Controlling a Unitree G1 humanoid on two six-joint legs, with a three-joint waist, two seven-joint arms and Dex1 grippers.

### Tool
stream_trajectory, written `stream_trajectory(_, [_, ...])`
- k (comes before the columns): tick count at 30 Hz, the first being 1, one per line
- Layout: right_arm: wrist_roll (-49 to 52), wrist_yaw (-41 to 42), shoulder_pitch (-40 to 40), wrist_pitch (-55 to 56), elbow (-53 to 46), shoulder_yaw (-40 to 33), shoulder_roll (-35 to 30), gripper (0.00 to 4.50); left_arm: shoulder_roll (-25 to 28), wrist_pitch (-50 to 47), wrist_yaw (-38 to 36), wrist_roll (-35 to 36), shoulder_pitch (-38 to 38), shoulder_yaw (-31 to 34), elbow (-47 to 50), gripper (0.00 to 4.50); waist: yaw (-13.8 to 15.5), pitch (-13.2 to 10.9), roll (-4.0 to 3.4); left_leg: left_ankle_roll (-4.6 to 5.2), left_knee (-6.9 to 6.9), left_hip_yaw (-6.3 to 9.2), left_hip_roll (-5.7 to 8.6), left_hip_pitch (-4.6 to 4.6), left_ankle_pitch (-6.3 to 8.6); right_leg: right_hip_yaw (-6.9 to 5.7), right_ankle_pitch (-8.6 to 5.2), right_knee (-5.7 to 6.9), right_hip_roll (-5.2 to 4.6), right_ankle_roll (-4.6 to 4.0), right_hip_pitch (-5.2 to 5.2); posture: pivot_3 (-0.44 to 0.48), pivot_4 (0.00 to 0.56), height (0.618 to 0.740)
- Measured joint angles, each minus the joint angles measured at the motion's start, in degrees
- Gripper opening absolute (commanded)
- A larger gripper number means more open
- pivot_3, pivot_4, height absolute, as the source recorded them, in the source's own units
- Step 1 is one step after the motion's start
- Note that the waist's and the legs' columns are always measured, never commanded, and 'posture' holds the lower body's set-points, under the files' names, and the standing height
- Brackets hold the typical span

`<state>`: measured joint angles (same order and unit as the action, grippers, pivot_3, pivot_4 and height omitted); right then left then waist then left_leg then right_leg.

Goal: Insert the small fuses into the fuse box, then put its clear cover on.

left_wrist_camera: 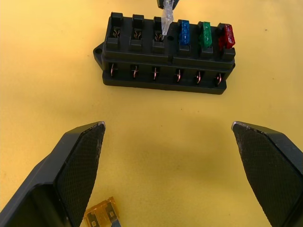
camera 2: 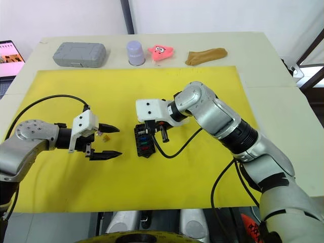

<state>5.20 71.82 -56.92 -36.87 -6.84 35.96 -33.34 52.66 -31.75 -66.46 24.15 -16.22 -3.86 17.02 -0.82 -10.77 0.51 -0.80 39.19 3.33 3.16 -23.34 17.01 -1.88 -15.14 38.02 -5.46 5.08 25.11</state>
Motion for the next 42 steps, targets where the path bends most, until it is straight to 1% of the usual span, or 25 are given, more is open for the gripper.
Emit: stream_trajectory(42, [-4.36,1.18,0.95,3.04,2.5,-0.04,1.86,0.0,-0.49,-0.75,0.57,0.16,0.2,-0.22,1.71,4.49,-0.08,0.01,0.01,-0.02,0.03,0.0,0.0,0.03,-0.01,0.0,0.0,0.07,0.02,0.0,-0.01,0.0,0.15,0.731])
